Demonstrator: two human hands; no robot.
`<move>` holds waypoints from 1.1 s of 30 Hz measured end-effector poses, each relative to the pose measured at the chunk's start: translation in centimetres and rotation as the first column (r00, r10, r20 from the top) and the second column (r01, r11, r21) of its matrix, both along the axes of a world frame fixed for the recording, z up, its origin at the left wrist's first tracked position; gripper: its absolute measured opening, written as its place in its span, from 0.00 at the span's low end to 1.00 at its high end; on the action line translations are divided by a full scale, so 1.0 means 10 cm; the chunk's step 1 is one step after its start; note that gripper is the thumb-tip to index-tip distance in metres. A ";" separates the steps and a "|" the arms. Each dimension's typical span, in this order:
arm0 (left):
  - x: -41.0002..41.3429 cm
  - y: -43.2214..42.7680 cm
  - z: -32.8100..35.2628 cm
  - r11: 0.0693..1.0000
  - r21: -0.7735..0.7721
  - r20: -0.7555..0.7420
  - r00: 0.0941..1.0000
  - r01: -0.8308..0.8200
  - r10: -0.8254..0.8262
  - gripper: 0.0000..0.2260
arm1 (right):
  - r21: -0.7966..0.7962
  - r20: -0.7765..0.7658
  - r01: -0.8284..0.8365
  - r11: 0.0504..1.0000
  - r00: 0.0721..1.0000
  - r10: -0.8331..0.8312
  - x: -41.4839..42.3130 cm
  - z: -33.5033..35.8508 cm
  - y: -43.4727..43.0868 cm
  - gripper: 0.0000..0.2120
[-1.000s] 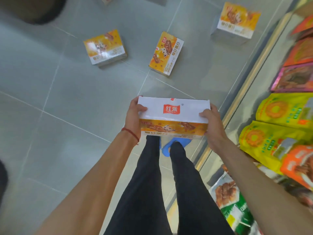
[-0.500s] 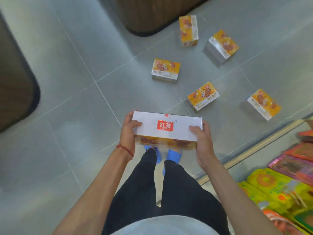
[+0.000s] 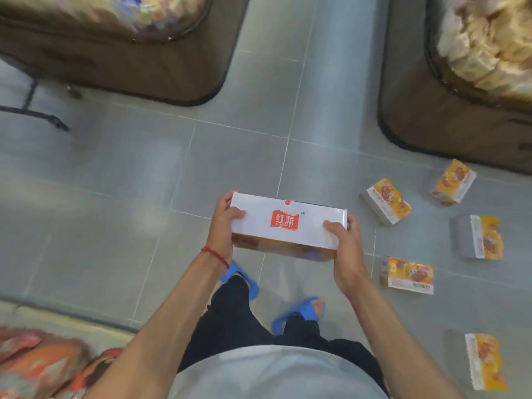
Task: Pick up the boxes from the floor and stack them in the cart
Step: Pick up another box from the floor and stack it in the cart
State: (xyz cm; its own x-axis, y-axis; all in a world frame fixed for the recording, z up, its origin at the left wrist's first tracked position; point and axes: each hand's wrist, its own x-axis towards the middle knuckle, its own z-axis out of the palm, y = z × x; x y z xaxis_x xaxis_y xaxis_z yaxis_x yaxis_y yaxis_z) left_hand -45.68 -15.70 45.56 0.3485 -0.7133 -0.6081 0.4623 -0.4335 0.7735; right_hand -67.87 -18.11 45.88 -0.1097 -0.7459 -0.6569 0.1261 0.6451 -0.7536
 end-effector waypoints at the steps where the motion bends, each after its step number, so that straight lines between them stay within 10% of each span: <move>1: 0.28 0.03 0.02 0.999 -0.008 0.001 0.999 -0.037 0.037 0.25 | -0.006 -0.004 -0.040 0.999 0.999 0.040 0.29 0.03 -0.05 0.20; 20: 4.56 0.95 0.01 0.772 -0.028 0.123 0.764 -0.636 0.634 0.25 | -0.093 -0.007 -0.711 0.697 0.700 0.714 5.27 0.07 -0.48 0.19; 33: 7.41 0.98 0.23 0.582 -0.032 0.213 0.564 -0.812 0.798 0.12 | -0.148 0.003 -0.860 0.488 0.493 0.870 8.64 0.15 -0.77 0.21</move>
State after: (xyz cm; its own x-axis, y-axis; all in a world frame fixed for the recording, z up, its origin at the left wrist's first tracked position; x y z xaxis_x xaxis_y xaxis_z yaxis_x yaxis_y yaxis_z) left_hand 28.38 -5.86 47.88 0.8669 -0.0432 -0.4965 0.4969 -0.0031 0.8678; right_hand 18.55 -25.77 47.42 0.6731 -0.5059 -0.5394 -0.3942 0.3717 -0.8405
